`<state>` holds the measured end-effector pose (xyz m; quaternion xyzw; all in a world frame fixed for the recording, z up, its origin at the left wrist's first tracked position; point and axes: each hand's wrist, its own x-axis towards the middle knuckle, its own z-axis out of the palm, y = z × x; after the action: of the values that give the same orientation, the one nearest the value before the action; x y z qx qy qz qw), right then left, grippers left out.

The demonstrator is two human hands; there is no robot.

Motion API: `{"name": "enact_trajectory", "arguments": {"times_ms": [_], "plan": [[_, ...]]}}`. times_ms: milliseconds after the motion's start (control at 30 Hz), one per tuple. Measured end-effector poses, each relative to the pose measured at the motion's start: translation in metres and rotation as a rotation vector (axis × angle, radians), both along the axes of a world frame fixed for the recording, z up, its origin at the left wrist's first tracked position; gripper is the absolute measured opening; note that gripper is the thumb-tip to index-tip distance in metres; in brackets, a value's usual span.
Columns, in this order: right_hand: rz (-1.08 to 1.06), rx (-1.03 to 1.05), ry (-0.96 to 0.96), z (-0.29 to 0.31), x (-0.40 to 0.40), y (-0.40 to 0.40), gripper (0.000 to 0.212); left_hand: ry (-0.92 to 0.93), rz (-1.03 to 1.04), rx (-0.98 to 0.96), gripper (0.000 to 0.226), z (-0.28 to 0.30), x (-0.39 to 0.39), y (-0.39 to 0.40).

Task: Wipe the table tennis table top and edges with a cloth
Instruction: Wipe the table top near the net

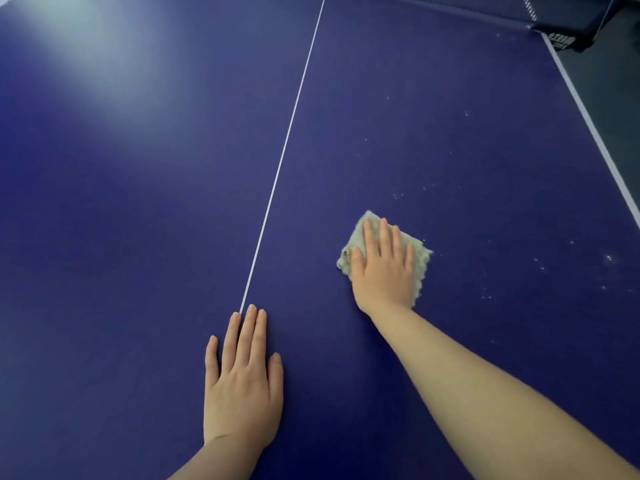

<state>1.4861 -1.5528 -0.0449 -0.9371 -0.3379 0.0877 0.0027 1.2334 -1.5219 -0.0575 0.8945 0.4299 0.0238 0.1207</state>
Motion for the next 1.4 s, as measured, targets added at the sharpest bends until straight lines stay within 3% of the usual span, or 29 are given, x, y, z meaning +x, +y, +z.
{"name": "enact_trajectory", "arguments": {"times_ms": [100, 233, 333, 367, 467, 533, 667, 733, 800, 933, 1033, 1167, 1267, 1333, 1400], "plan": [[-0.13, 0.011, -0.048, 0.001, -0.035, -0.063, 0.064, -0.013, 0.006, -0.006, 0.062, 0.001, -0.001, 0.003], [0.18, 0.08, 0.007, 0.001, -0.081, -0.073, 0.059, -0.007, 0.0, -0.013, 0.063, 0.002, 0.002, 0.003], [0.385, 0.066, 0.058, 0.007, -0.037, -0.078, 0.063, -0.023, 0.015, -0.017, 0.065, 0.005, 0.002, 0.002], [0.332, 0.039, 0.07, 0.007, -0.016, -0.087, 0.064, -0.029, 0.016, -0.012, 0.065, 0.005, 0.003, 0.001], [-0.098, -0.047, 0.013, 0.008, 0.031, -0.142, 0.062, -0.017, -0.025, 0.064, 0.061, 0.005, 0.002, -0.004], [-0.216, -0.058, 0.003, 0.01, 0.023, -0.177, 0.06, -0.02, -0.094, 0.129, 0.059, 0.006, 0.001, -0.007], [0.053, 0.051, -0.007, 0.006, -0.038, -0.201, 0.061, -0.083, -0.145, 0.11, 0.059, 0.011, 0.037, -0.037], [0.247, 0.058, 0.045, 0.006, -0.033, -0.201, 0.057, -0.076, -0.146, 0.053, 0.059, 0.007, 0.071, -0.076], [0.308, 0.078, 0.066, 0.007, -0.001, -0.202, 0.059, -0.074, -0.134, 0.019, 0.06, 0.003, 0.101, -0.118], [-0.034, -0.018, 0.031, 0.006, 0.084, -0.24, 0.064, -0.065, -0.149, 0.01, 0.06, 0.002, 0.151, -0.193], [-0.186, -0.009, -0.035, 0.004, 0.08, -0.29, 0.065, -0.05, -0.064, -0.063, 0.06, 0.004, 0.177, -0.223], [0.102, 0.08, 0.007, 0.005, 0.043, -0.31, 0.061, -0.026, 0.047, -0.036, 0.06, 0.002, 0.19, -0.229], [0.418, 0.094, 0.069, 0.007, 0.085, -0.3, 0.057, 0.008, 0.053, -0.03, 0.059, -0.001, 0.189, -0.232], [0.422, 0.111, 0.105, 0.007, 0.129, -0.301, 0.059, 0.026, 0.062, -0.009, 0.056, -0.002, 0.187, -0.233], [0.237, 0.075, 0.086, 0.006, 0.171, -0.318, 0.063, 0.016, 0.109, -0.017, 0.056, 0.004, 0.191, -0.237]]}}
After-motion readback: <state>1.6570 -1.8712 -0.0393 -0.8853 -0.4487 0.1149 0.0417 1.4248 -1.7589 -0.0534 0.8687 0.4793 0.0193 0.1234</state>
